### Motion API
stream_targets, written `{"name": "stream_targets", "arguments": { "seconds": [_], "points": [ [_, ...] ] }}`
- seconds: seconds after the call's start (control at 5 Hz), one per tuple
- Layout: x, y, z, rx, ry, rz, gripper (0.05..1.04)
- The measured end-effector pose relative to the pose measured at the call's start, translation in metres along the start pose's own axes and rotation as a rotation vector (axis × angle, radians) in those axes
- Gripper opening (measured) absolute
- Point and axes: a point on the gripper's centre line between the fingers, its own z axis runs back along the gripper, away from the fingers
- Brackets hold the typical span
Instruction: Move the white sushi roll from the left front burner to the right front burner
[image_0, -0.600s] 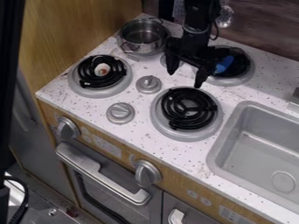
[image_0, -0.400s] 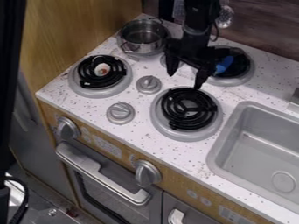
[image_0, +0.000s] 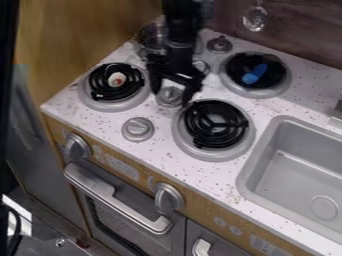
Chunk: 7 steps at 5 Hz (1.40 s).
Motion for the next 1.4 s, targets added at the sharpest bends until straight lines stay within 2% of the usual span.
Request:
{"name": "stream_targets", "arguments": {
  "seconds": [0.2, 0.6, 0.8, 1.0, 1.2, 1.4],
  "points": [
    [-0.005, 0.03, 0.001, 0.008, -0.008, 0.071, 1.0],
    [0.002, 0.092, 0.016, 0.03, -0.095, 0.223, 1.0],
    [0.008, 0.1, 0.023, 0.047, -0.114, 0.236, 1.0],
    [0.015, 0.103, 0.019, 0.048, -0.118, 0.249, 1.0],
    [0.014, 0.102, 0.001, 0.045, -0.075, 0.257, 1.0],
    [0.019, 0.104, -0.004, 0.051, -0.067, 0.259, 1.0]
  ]
}}
